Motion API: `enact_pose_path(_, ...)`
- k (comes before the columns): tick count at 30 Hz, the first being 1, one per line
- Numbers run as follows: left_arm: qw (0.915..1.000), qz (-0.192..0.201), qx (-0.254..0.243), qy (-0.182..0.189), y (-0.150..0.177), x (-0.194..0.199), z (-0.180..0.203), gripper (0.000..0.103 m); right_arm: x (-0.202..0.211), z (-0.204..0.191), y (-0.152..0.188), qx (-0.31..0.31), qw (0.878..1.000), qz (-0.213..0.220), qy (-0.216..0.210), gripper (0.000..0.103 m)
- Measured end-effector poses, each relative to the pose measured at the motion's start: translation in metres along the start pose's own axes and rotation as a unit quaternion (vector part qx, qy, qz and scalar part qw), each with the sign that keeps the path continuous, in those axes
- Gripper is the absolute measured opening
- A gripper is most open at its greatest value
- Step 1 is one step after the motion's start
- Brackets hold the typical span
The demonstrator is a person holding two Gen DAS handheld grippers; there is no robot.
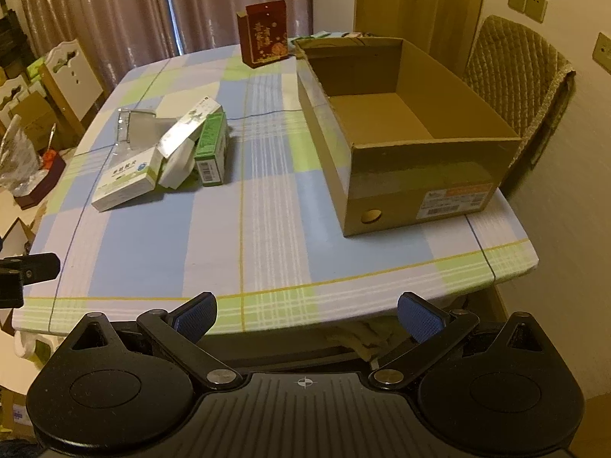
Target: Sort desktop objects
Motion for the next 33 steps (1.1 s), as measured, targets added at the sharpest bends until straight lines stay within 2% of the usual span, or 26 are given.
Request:
enact_pose_path(9, 0.9999, 0.002, 0.008, 0.006, -0.001, 0.002, -0.002, 0.100, -0.007, 0.002, -0.001, 0.005, 1.000, -0.011, 0.013, 0.103)
enact_pose_path(33, 0.9998, -0.016, 0.015, -0.004, -0.006, 0.003, 0.001, 0.100, -0.014, 0.009, -0.003, 0.013, 0.999, -0.028, 0.010, 0.103)
Point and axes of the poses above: each gripper's, at about its wrist camera, not at the fingertips, and x roughly against the way its jaws point, z to its right, y to its underside, the point moved 5 cm from there along -x, roughly the way its jaws point, and after that the axes turned 10 degrees about -y, right-handed, at the moved point
